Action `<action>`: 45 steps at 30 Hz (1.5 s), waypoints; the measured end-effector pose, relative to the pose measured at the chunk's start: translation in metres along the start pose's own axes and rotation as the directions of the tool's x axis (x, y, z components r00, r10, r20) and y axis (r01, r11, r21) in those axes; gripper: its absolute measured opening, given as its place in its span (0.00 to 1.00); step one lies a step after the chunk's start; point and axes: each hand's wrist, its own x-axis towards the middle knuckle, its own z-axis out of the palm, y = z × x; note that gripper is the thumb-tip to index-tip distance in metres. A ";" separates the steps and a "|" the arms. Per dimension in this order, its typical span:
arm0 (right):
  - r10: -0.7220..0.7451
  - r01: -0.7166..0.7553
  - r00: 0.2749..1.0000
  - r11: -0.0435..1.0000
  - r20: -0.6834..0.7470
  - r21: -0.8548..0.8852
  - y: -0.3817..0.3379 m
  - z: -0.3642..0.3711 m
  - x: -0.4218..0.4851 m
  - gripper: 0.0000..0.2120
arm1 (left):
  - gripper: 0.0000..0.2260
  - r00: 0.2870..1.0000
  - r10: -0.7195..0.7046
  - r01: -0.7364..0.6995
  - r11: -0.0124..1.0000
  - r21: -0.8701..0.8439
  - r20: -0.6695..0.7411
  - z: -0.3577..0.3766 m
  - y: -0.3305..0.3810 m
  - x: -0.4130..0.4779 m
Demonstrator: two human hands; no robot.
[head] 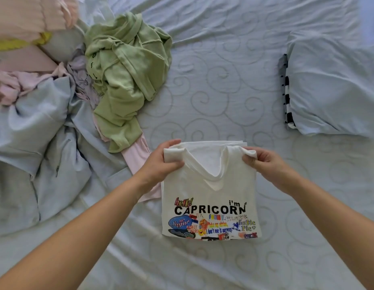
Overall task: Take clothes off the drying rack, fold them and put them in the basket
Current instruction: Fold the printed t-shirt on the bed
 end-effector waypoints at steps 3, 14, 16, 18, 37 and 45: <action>-0.028 0.022 0.997 0.997 -0.076 -0.075 0.002 0.003 0.012 0.21 | 0.32 0.998 -0.009 0.011 1.000 0.026 -0.061 -0.005 -0.002 0.011; -0.092 -0.017 0.973 0.885 -0.211 -0.465 0.020 0.002 0.041 0.25 | 0.21 0.988 0.124 -0.056 0.847 0.528 -0.094 -0.006 -0.028 0.043; -0.076 -0.043 0.968 0.890 -0.241 -0.453 0.023 0.000 0.043 0.26 | 0.18 0.977 0.129 -0.007 0.815 0.579 -0.169 -0.007 -0.030 0.047; -0.117 -0.065 0.949 0.836 -0.294 -0.545 0.025 0.002 0.041 0.27 | 0.19 0.963 0.178 -0.002 0.752 0.659 -0.200 -0.004 -0.028 0.045; -0.375 0.058 0.927 0.171 -0.010 -0.984 0.086 0.044 0.010 0.29 | 0.29 0.975 0.224 -0.056 0.282 0.958 -0.009 0.036 -0.110 -0.007; -0.330 -0.257 0.811 0.540 -0.483 -0.801 0.113 0.073 -0.059 0.29 | 0.31 0.870 0.142 0.182 0.797 0.576 -0.471 0.054 -0.129 -0.074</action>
